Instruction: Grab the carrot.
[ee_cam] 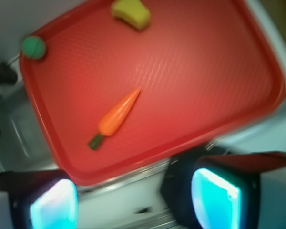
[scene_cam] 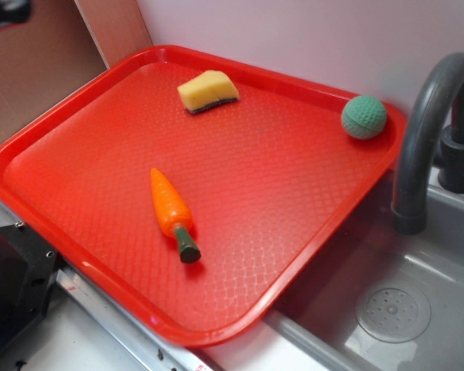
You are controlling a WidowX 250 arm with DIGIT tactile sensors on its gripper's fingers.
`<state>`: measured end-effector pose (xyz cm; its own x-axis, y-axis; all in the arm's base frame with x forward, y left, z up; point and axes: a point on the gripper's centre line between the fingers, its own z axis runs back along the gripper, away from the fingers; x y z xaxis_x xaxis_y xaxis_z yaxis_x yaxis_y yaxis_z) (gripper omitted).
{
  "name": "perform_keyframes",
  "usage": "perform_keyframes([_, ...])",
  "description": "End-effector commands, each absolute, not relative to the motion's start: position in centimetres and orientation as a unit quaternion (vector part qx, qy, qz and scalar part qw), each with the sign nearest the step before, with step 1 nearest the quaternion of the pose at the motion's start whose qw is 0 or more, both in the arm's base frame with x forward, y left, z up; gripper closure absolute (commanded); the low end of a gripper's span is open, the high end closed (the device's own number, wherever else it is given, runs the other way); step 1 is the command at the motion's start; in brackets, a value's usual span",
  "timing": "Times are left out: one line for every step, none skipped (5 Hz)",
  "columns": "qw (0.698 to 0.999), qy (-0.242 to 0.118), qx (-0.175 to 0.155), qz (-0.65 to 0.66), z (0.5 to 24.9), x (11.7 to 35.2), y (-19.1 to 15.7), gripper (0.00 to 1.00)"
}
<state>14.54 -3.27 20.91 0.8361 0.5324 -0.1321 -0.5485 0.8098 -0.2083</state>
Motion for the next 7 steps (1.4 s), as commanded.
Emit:
perform_keyframes([0.906,-0.006,-0.079,0.417,16.5,18.1,-7.9,0.0])
perform_keyframes([0.914,0.001,-0.052,0.402,13.5,18.6,-9.3,0.0])
perform_keyframes([0.923,0.031,-0.034,0.382,10.8,18.6,-9.6,0.0])
perform_keyframes([0.922,0.036,0.004,0.385,7.8,17.7,-9.0,0.0])
perform_keyframes([0.928,0.042,0.036,0.367,5.0,17.7,-8.8,0.0])
perform_keyframes([0.938,0.021,0.049,0.343,3.2,18.2,-9.3,0.0])
perform_keyframes([0.947,0.013,0.043,0.319,2.5,18.7,-9.8,0.0])
